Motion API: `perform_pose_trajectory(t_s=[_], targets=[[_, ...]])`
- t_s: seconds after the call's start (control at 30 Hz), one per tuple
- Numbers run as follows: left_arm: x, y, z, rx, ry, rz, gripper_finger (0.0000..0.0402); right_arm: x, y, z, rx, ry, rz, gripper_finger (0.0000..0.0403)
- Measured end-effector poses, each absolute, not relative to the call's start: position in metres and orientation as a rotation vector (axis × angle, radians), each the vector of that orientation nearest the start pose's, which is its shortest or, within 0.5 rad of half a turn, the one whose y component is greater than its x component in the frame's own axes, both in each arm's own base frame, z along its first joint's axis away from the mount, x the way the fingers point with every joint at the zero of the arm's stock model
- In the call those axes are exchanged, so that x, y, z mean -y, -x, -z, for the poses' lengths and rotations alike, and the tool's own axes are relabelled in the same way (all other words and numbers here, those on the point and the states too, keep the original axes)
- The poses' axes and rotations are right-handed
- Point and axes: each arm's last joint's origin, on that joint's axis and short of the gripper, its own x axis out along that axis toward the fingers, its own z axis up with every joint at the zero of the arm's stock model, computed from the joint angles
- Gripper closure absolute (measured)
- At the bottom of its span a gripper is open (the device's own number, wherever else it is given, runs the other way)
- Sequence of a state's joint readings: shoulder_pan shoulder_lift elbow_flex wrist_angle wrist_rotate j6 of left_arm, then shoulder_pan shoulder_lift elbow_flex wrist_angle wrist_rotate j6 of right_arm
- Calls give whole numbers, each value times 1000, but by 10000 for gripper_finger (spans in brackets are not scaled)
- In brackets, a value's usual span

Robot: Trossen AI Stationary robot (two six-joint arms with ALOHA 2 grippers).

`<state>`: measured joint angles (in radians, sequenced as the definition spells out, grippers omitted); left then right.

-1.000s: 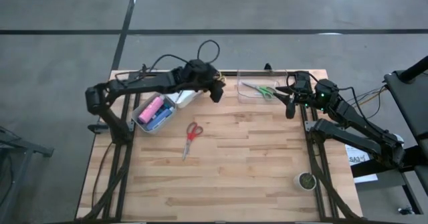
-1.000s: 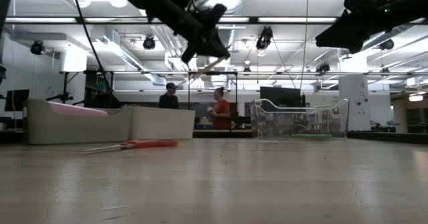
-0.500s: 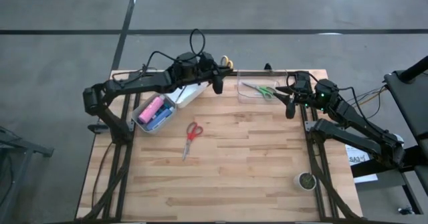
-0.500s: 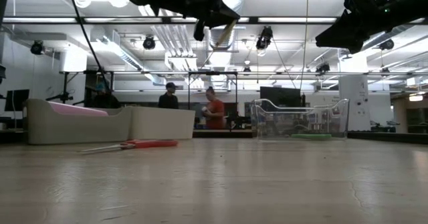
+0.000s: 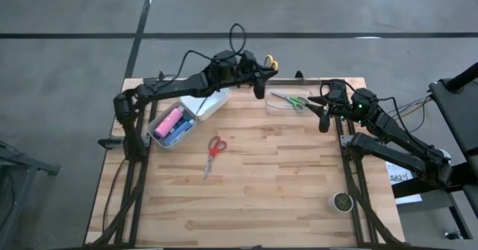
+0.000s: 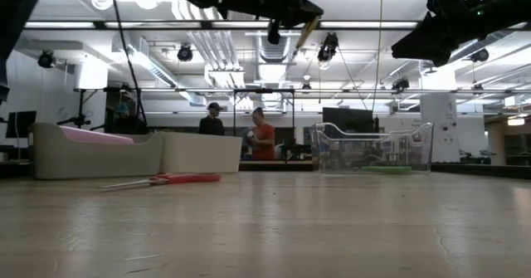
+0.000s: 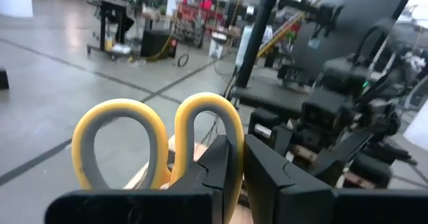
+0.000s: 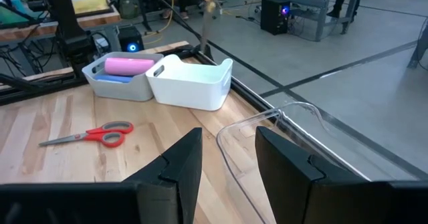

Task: Pick & Place Paint Supplies
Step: Put the yellow scissors into the transparent bin

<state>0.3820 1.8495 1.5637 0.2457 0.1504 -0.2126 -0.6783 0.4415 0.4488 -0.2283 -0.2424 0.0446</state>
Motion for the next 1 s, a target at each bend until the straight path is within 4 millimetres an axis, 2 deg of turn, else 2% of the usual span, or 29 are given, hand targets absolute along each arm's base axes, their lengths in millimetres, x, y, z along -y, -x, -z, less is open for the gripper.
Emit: perform_pose_trajectory(t_s=[0.33,0.53,0.73,1.0], targets=[[-177,-456,-315,-75,194,-193,370,70,-97,-257,-190,-143,439,266],[-182,-469,-312,-51,172,-172,370,70,-97,-257,-191,-143,439,266],[-184,-480,-296,-19,146,-133,370,70,-97,-257,-191,-143,438,266],[-186,-494,-261,-62,160,-130,370,70,-97,-257,-191,-143,439,266]])
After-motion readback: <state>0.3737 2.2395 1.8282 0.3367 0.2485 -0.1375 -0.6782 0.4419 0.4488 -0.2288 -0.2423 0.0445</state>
